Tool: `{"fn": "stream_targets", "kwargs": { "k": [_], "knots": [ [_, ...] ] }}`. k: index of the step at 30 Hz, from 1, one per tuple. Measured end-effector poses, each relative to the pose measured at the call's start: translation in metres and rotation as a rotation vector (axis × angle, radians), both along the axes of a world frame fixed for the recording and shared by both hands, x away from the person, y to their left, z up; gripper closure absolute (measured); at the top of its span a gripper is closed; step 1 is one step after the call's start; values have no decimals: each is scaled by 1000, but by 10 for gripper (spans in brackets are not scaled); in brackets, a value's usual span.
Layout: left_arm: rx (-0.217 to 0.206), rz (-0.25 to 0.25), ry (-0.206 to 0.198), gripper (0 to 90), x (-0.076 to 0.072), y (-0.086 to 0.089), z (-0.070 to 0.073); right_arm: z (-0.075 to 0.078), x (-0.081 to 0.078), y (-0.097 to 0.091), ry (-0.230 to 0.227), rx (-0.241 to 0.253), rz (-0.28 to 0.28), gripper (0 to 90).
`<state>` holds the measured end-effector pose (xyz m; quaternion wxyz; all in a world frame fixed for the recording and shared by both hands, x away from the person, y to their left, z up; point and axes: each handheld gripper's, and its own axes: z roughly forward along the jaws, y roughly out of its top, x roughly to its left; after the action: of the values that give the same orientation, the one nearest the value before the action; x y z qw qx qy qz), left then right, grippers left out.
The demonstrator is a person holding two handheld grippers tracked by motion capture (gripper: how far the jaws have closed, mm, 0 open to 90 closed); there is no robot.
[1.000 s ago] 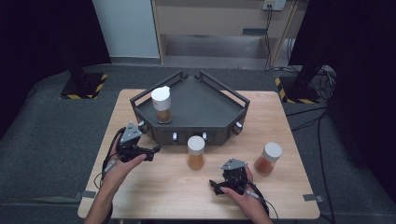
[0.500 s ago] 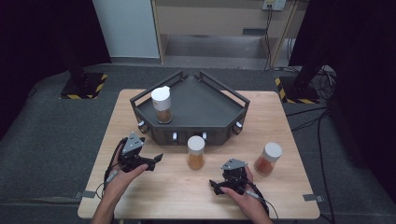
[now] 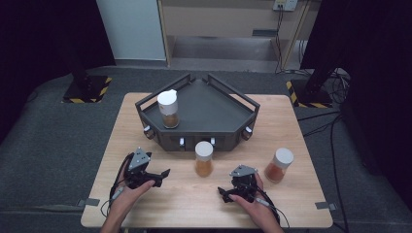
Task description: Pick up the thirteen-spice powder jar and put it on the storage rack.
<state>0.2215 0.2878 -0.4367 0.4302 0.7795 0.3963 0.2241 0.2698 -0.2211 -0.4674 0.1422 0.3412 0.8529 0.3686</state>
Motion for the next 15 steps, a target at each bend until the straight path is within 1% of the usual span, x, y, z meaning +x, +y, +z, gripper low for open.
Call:
{"fn": "stream_targets", "kwargs": {
  "k": [6, 8, 9, 11, 15],
  "knots": [
    [-1, 27, 23, 15, -6, 1, -9, 0, 0, 0, 0, 0, 0, 5],
    [12, 47, 23, 18, -9, 0, -13, 0, 0, 0, 0, 0, 0, 5],
    [11, 60, 25, 21, -10, 1, -15, 0, 0, 0, 0, 0, 0, 5],
    [5, 76, 37, 21, -11, 4, -18, 0, 0, 0, 0, 0, 0, 5],
    [22, 104, 68, 20, -10, 8, -21, 0, 0, 0, 0, 0, 0, 5]
  ]
}}
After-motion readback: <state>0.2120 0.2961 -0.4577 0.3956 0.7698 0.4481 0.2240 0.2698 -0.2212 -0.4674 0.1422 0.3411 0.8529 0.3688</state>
